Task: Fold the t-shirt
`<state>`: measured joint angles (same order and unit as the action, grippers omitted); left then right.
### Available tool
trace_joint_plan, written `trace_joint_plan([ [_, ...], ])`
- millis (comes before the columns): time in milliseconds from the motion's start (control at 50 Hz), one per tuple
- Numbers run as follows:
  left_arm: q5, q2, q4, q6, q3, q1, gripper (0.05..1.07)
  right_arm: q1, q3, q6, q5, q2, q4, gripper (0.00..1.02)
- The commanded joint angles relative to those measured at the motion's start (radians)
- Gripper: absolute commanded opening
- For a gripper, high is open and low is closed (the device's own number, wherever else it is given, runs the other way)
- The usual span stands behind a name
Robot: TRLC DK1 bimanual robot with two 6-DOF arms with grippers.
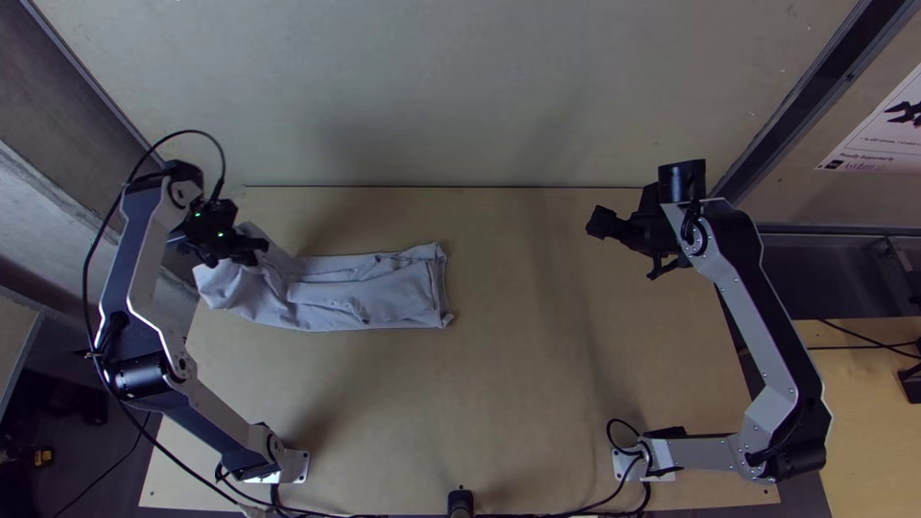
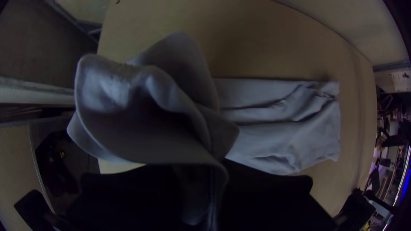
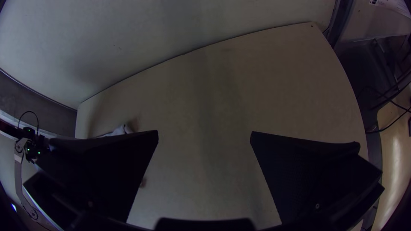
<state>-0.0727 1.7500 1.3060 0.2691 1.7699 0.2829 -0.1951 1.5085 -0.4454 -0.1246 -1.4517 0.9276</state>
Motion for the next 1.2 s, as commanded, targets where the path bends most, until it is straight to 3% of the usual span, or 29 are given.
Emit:
trace_joint_plan([
  [0,0.007,-0.026,0.045,-0.074,0.043,-0.077,0.08,0.011,-0.031,-0.012,0.01,0.028,0.001,0.99],
  [440,0.036,0.052,0.064,-0.312,0.091,-0.421,0.08,0.059,-0.076,0.022,0.01,0.063,0.001,0.99],
  [900,0.036,0.24,0.093,-0.452,0.215,-0.642,0.09,0.077,-0.102,0.024,0.01,0.067,-0.001,0.99],
  [1040,0.021,0.296,0.113,-0.482,0.278,-0.672,0.45,0.085,-0.113,0.027,0.01,0.071,-0.001,0.99],
  [1180,0.005,0.355,0.145,-0.516,0.346,-0.717,1.02,0.095,-0.136,0.036,0.01,0.077,-0.003,0.99],
])
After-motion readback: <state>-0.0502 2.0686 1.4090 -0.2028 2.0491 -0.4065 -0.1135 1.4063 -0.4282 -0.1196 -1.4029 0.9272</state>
